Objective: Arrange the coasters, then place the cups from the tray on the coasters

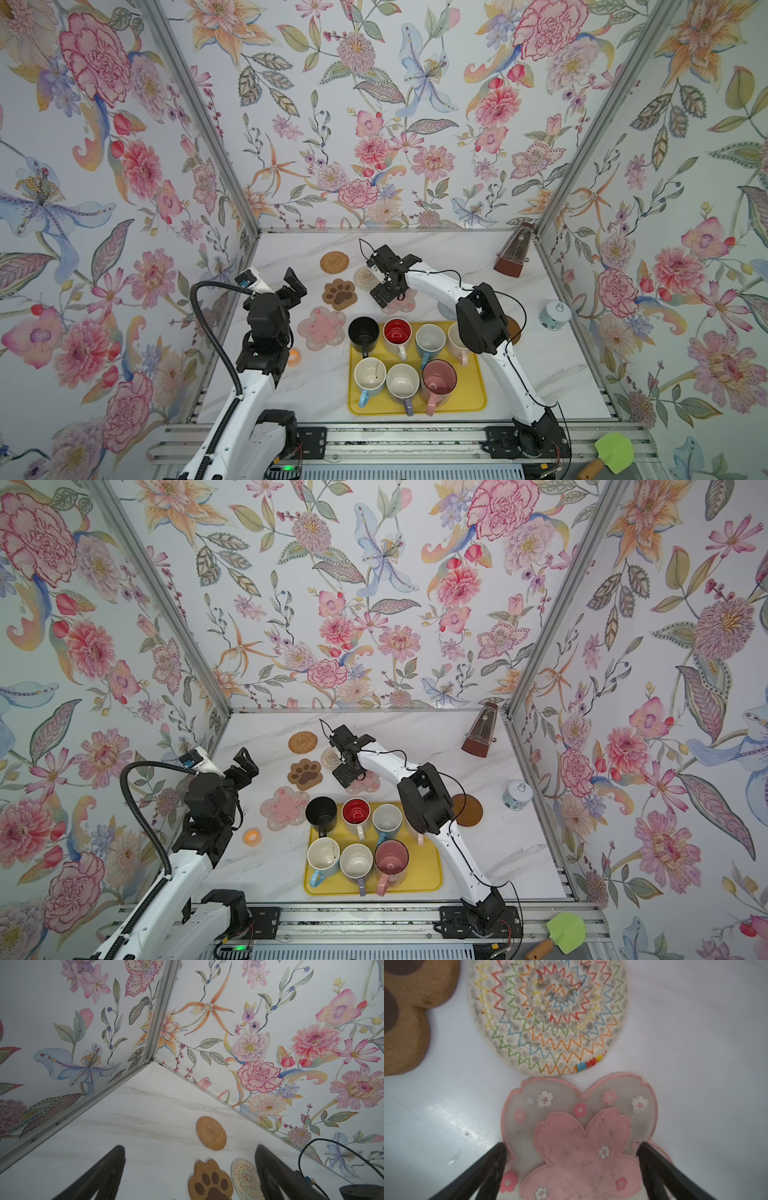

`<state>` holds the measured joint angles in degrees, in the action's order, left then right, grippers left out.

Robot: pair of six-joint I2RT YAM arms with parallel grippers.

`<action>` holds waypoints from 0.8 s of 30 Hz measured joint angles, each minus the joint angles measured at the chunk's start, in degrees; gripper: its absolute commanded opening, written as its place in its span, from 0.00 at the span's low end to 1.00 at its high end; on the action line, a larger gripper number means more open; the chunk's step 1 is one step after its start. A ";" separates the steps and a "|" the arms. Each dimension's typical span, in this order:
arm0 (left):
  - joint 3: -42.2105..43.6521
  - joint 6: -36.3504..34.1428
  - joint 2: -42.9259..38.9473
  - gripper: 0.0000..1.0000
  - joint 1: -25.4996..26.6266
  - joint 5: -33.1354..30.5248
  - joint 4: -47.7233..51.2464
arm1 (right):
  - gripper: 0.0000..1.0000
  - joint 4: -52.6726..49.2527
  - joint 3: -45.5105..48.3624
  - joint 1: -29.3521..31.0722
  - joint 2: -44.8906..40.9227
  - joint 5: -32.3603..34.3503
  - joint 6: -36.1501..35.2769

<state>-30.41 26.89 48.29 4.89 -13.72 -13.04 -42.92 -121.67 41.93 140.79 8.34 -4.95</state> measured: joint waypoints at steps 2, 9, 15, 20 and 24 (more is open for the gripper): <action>0.00 0.00 0.00 0.99 0.00 -0.02 0.02 | 0.99 0.07 -1.03 -0.74 0.61 0.13 0.00; -0.59 0.00 0.00 0.99 0.00 0.00 0.22 | 0.99 0.17 -6.47 -4.59 3.96 0.07 0.02; -0.66 0.11 0.02 0.99 0.00 0.02 0.24 | 0.99 -0.11 -7.13 -7.98 3.58 -1.92 1.38; -0.66 0.46 0.02 0.99 0.00 0.02 0.26 | 0.99 2.29 5.38 -9.46 -6.91 -3.41 3.78; -0.66 0.68 0.48 0.99 0.00 0.02 0.24 | 0.99 5.20 14.25 -9.66 -17.53 -4.83 5.97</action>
<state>-31.07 27.57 48.77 4.89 -13.69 -12.80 -37.71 -107.42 32.27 123.26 3.51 1.02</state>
